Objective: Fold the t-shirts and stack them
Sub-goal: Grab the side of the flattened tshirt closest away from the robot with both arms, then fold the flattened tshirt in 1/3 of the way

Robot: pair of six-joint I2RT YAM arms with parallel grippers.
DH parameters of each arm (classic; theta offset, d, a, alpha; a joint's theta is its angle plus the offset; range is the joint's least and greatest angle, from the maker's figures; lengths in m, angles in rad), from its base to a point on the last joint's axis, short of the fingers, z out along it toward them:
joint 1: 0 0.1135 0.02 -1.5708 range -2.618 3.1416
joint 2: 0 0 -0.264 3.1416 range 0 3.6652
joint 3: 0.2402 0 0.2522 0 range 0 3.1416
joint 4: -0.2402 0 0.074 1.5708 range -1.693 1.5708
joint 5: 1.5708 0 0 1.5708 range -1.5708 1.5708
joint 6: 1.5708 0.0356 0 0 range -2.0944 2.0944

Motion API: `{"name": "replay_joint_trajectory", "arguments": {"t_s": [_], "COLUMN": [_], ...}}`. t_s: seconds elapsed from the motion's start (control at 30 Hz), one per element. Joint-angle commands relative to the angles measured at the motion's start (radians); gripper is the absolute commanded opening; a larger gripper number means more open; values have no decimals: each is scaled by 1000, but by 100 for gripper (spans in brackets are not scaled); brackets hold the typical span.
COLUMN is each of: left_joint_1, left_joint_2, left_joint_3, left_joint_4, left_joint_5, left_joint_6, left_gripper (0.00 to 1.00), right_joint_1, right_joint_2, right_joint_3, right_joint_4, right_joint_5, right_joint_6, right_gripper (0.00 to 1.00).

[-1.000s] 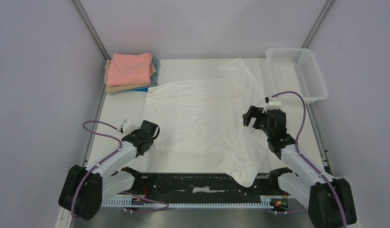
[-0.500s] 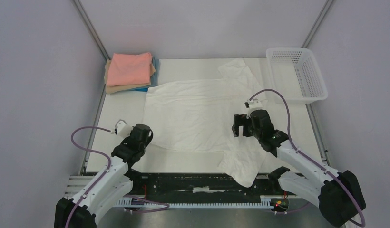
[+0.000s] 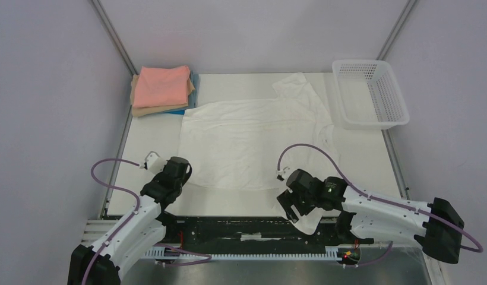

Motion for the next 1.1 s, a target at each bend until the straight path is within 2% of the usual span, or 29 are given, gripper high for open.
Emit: {"name": "replay_joint_trajectory", "arguments": {"t_s": [0.0, 0.23, 0.37, 0.43, 0.5, 0.67, 0.97, 1.07], "left_joint_1": [4, 3, 4, 3, 3, 3, 4, 3], "left_joint_2": [4, 18, 26, 28, 26, -4, -214, -278], "left_joint_3": [10, 14, 16, 18, 24, 45, 19, -3], "left_joint_4": [5, 3, 3, 3, -10, -113, -319, -338], "left_joint_5": [-14, -17, -19, -15, -9, -12, 40, 81], "left_joint_6": [32, 31, 30, 29, 22, -17, -72, -70], "left_gripper": [2, 2, 2, 2, 2, 2, 2, 2], "right_joint_1": [140, 195, 198, 198, 198, 197, 254, 272], "right_joint_2": [49, 119, 134, 145, 144, 87, -51, -92], "right_joint_3": [-18, -69, -111, -118, -100, -53, -47, -50], "right_joint_4": [-80, -87, -37, -42, -66, -114, -152, -143], "right_joint_5": [-61, -81, -108, -82, -36, 5, -142, -121], "right_joint_6": [86, 97, 94, 95, 100, 101, 113, 131], "right_gripper": [80, 75, 65, 51, 31, 1, 0, 0]}}
